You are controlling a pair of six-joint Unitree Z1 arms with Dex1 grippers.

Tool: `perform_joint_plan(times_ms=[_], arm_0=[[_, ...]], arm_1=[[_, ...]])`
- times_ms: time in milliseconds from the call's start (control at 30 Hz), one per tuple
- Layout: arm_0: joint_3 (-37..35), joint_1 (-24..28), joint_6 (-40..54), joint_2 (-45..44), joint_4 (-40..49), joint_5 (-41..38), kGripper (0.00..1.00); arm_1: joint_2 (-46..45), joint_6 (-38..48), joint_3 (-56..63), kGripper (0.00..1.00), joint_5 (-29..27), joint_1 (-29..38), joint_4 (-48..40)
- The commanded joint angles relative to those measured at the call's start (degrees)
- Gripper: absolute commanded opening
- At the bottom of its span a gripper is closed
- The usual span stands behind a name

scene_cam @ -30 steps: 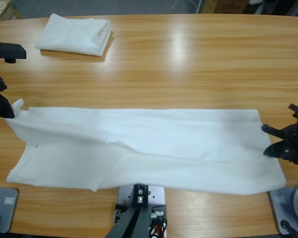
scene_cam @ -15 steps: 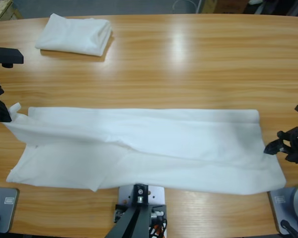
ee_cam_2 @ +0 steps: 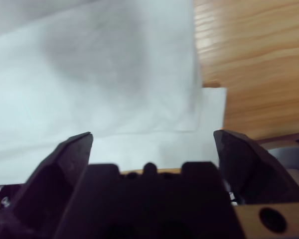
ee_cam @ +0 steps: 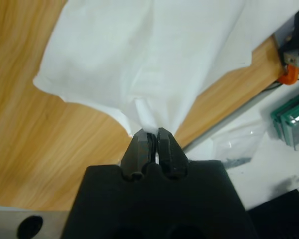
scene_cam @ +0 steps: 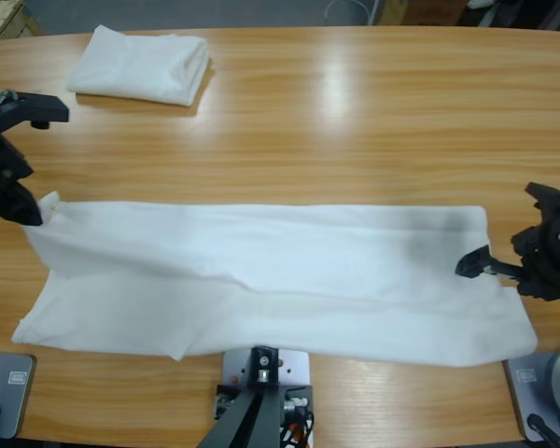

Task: Fold clothes

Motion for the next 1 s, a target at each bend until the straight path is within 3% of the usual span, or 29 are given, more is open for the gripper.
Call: perform_joint_plan(times_ms=[33, 100, 233, 267, 333, 433, 533, 600, 633, 767, 1000], arm_0=[[0.9, -0.2, -10.8, -5.6, -9.6, 13.9, 0.948], [2.7, 1.1, -15.7, -7.2, -11.9, 14.3, 0.965], [11.2, 2.5, -24.4, -10.9, -17.7, 11.4, 0.959], [13.8, 2.0, -25.7, -12.9, -18.2, 9.4, 0.899], [20.1, -0.4, -28.4, -16.9, -19.1, 8.4, 0.775], [30.0, -4.1, -30.8, -20.9, -21.4, 7.6, 0.741], [33.8, -6.0, -32.1, -20.4, -23.2, 5.2, 0.716], [34.2, -6.0, -32.4, -19.6, -25.6, 4.9, 0.688], [34.1, -6.0, -32.4, -19.2, -26.6, 4.8, 0.692], [33.0, -6.0, -32.3, -15.8, -29.2, 4.8, 0.800], [31.8, -6.9, -32.1, -10.3, -30.7, 2.9, 0.722]], arm_1=[[-0.4, -4.5, -3.4, 1.000, 2.1, 4.2, -3.6], [-0.8, -6.6, -5.5, 0.974, 3.8, 4.8, -5.7], [0.5, -10.9, -6.1, 0.725, 12.6, 5.4, -16.3], [1.7, -12.2, -6.2, 0.705, 15.2, 5.4, -19.6], [4.7, -14.2, -6.5, 0.563, 19.3, 5.5, -25.4], [10.7, -14.7, -6.6, 0.563, 26.3, 5.8, -35.6], [14.9, -14.7, -8.1, 0.559, 29.6, 6.8, -40.7], [17.5, -14.3, -8.6, 0.554, 31.3, 7.7, -42.6], [18.9, -13.8, -8.5, 0.494, 32.2, 8.4, -43.9], [24.8, -9.3, -8.6, 0.477, 34.1, 12.3, -50.6], [32.2, -6.3, -8.6, 0.480, 36.1, 15.1, -59.5]])
